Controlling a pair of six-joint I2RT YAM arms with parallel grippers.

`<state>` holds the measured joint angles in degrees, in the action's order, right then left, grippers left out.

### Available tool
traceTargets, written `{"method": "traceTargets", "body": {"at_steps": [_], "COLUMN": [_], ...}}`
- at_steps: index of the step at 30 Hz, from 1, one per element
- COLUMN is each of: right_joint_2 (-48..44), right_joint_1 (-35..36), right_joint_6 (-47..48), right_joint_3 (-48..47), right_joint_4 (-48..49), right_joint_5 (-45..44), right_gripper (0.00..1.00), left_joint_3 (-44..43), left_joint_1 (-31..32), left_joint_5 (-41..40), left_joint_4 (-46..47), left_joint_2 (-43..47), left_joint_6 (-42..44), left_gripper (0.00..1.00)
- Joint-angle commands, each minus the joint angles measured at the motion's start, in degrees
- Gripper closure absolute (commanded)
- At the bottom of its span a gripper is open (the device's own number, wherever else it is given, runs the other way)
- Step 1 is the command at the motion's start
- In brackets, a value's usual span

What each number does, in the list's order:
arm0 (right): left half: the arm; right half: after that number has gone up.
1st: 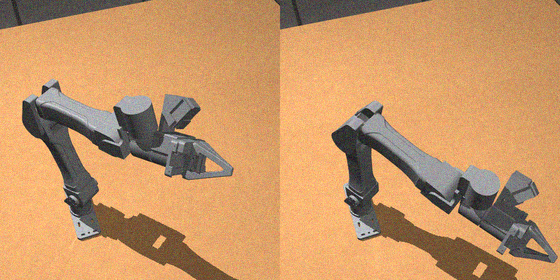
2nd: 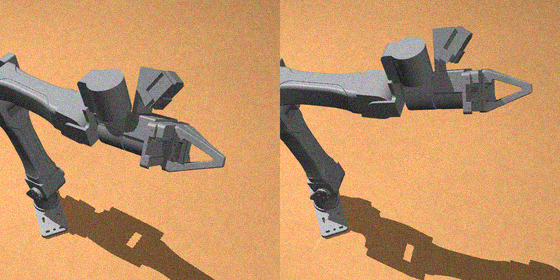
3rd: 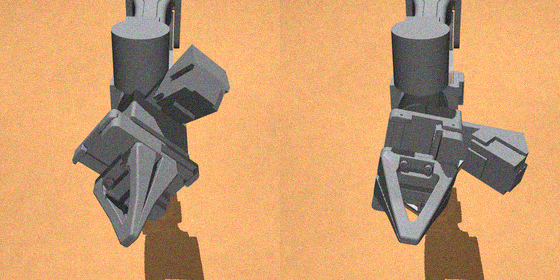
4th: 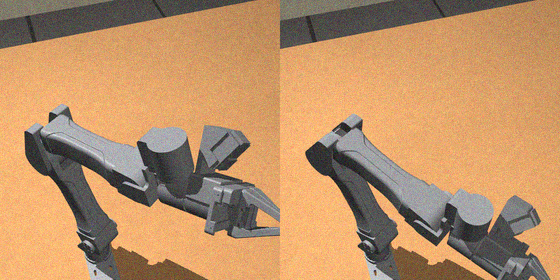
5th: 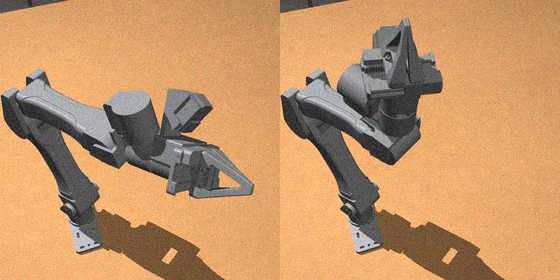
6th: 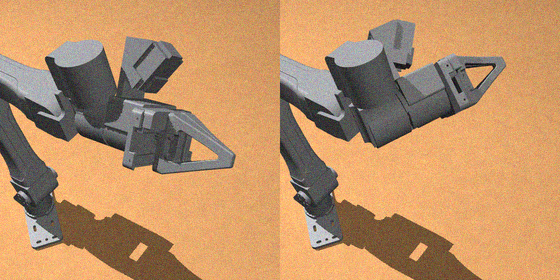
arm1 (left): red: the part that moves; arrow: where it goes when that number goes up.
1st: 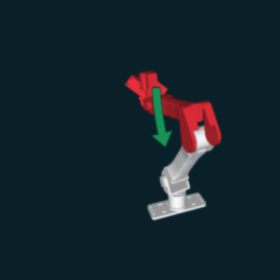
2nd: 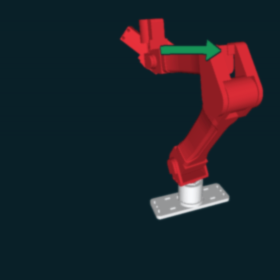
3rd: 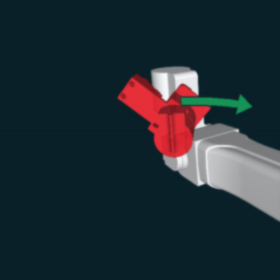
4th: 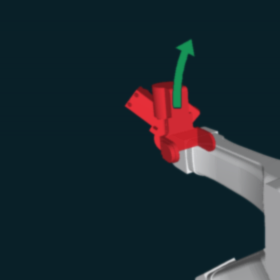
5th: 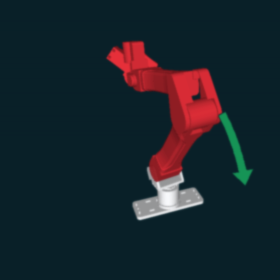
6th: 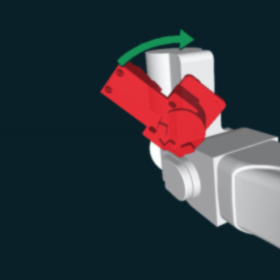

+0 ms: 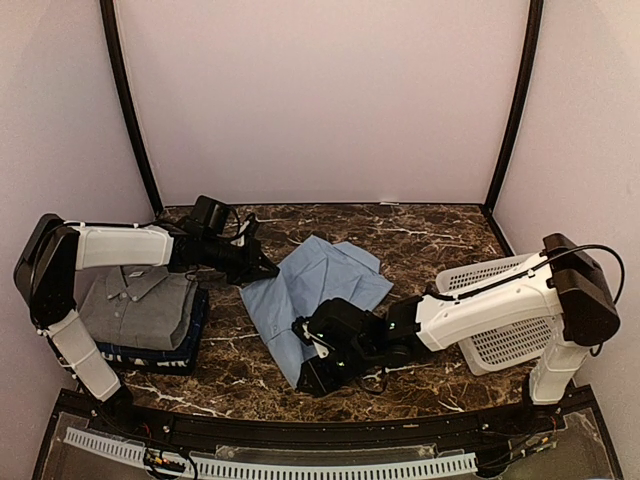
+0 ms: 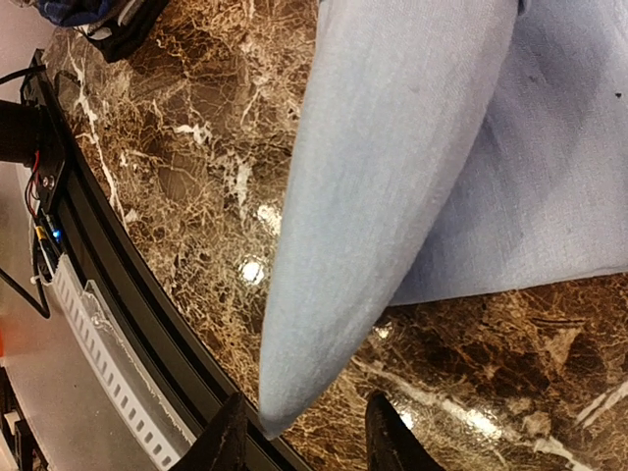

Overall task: Fold and stack the long sleeve shirts
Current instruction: Pick up the 2/3-rectangle-folded shirt from the center of the board.

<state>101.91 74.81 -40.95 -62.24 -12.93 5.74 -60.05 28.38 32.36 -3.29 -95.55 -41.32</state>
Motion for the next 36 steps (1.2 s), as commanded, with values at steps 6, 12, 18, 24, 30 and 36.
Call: {"method": "traceTargets", "body": {"at_steps": [6,12,18,24,30,36], "right_joint_2": [2.48,3.05,2.21,-2.29,-4.92,-8.17], "right_joint_1": [0.71,0.87,1.22,1.69,3.21,4.95], "right_joint_6": [0.50,0.93,3.02,8.08,11.90,15.20], "right_joint_3": [-5.84,-6.45,-6.33,-2.80,-3.53,-6.32], "right_joint_4": [0.50,-1.48,-4.23,-5.54,-9.03,-18.73], "right_joint_5": [-1.64,-1.03,-0.19,3.66,7.59,5.76], "right_gripper": [0.63,0.74,0.98,1.00,1.00,1.00], "left_joint_3": [0.18,0.19,1.57,9.12,19.81,26.51], "left_joint_1": [-0.34,-0.34,-0.39,-0.28,0.83,4.48], "left_joint_5": [0.61,0.48,-0.02,-1.52,-4.16,-8.89], "left_joint_4": [0.33,0.11,-1.30,-2.09,-2.95,-8.94], "left_joint_2": [2.55,2.68,3.90,11.94,25.73,40.47], "left_joint_6": [0.53,0.76,0.83,-1.25,-6.14,-10.26], "left_gripper": [1.00,1.00,1.00,1.00,1.00,1.00]}}
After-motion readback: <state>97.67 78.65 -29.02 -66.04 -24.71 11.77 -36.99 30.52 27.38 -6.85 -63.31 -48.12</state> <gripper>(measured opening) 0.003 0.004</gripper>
